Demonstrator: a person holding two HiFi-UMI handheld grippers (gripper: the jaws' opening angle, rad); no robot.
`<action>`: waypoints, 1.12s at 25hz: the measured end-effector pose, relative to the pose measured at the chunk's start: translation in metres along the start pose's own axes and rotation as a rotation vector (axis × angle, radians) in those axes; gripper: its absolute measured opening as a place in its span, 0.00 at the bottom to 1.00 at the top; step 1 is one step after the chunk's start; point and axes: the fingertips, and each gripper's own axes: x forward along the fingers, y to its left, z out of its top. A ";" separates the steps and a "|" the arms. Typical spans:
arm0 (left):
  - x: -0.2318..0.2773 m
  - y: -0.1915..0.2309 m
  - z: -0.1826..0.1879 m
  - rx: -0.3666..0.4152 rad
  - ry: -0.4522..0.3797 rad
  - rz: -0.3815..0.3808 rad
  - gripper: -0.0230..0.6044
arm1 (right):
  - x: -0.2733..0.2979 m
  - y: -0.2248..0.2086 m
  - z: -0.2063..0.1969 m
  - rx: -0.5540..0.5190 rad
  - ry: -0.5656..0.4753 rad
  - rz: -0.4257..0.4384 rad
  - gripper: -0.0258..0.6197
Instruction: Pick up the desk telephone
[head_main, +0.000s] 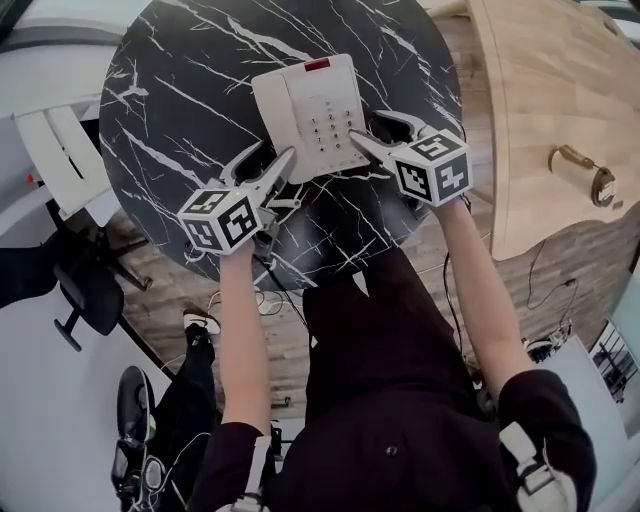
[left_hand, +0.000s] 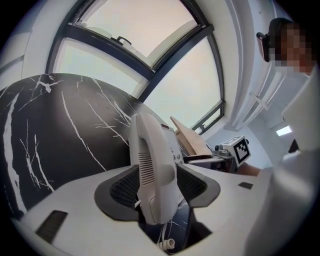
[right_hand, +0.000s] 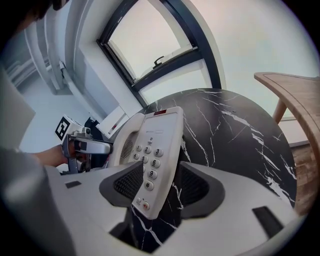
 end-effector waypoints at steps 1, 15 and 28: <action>0.002 0.001 0.000 -0.003 0.001 -0.006 0.44 | 0.002 0.000 0.000 -0.001 0.004 0.002 0.39; 0.018 0.007 -0.003 -0.090 -0.005 -0.154 0.56 | 0.015 -0.006 -0.004 0.021 0.012 0.054 0.40; 0.028 0.007 -0.003 -0.100 0.042 -0.263 0.62 | 0.023 -0.006 0.002 0.038 0.026 0.114 0.42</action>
